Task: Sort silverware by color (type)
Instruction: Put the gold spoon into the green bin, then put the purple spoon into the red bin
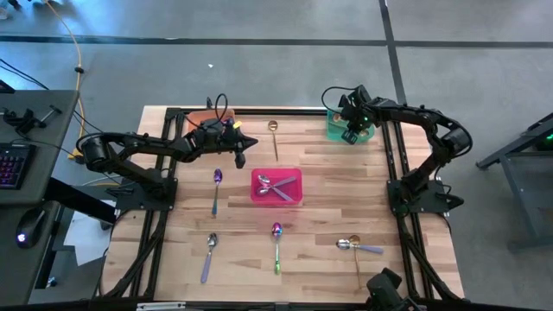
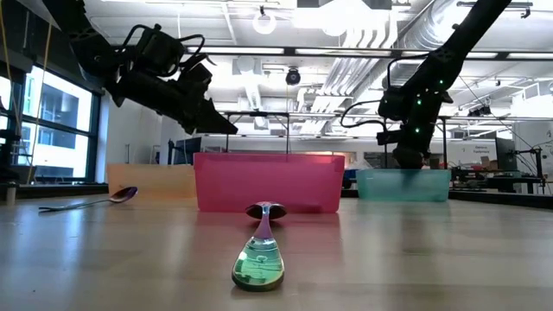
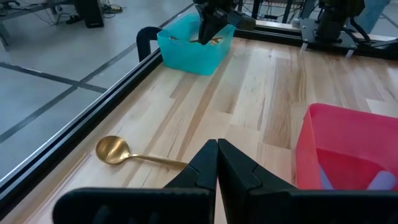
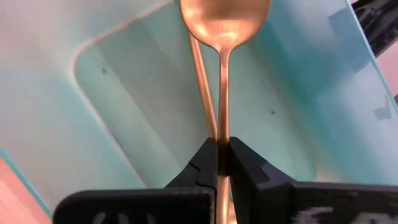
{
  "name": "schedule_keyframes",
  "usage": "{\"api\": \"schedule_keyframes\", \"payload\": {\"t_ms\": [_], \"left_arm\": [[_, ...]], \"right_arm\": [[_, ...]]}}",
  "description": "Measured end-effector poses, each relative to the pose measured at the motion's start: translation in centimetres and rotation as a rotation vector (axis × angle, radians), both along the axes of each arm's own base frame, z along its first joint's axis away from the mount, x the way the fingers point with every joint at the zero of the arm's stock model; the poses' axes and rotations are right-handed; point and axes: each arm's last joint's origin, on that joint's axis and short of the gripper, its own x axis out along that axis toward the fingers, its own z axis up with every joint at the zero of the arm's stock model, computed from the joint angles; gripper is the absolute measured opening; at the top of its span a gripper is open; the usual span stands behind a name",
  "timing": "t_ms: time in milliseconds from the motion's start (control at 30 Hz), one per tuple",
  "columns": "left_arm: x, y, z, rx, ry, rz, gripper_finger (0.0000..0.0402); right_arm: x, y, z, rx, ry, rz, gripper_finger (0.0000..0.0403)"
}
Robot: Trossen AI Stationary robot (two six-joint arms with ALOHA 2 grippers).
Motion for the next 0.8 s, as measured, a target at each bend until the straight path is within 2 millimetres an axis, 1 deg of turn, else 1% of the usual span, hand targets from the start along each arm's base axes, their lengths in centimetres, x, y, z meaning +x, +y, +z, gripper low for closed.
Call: {"api": "schedule_keyframes", "payload": {"t_ms": [133, 400, 500, 600, 700, 767, 800], "left_arm": [[0.0, 0.0, 0.0, 0.001, 0.000, 0.000, 0.0000], [0.1, 0.0, 0.3, 0.020, -0.024, -0.002, 0.0000], [0.1, 0.0, 0.3, 0.021, -0.024, -0.002, 0.0000], [0.1, 0.0, 0.3, 0.021, -0.024, -0.002, 0.0000], [0.1, 0.0, 0.3, 0.017, -0.024, -0.001, 0.0000], [0.1, 0.0, 0.2, 0.013, -0.020, 0.000, 0.0000], [0.1, 0.0, 0.2, 0.016, -0.018, -0.001, 0.0000]], "right_arm": [[0.0, 0.0, 0.0, 0.004, -0.006, -0.016, 0.0011], [0.0, -0.1, 0.1, -0.012, 0.002, -0.023, 0.0065], [0.0, -0.1, 0.6, -0.048, 0.004, -0.030, 0.0071], [0.4, -0.2, 2.0, -0.088, -0.019, -0.022, 0.0062], [0.9, 0.4, 3.7, -0.138, -0.058, 0.004, 0.0032], [1.3, 1.0, 4.8, -0.162, -0.122, 0.040, 0.0009], [1.5, 1.2, 5.3, -0.170, -0.169, 0.060, 0.0005]]}}
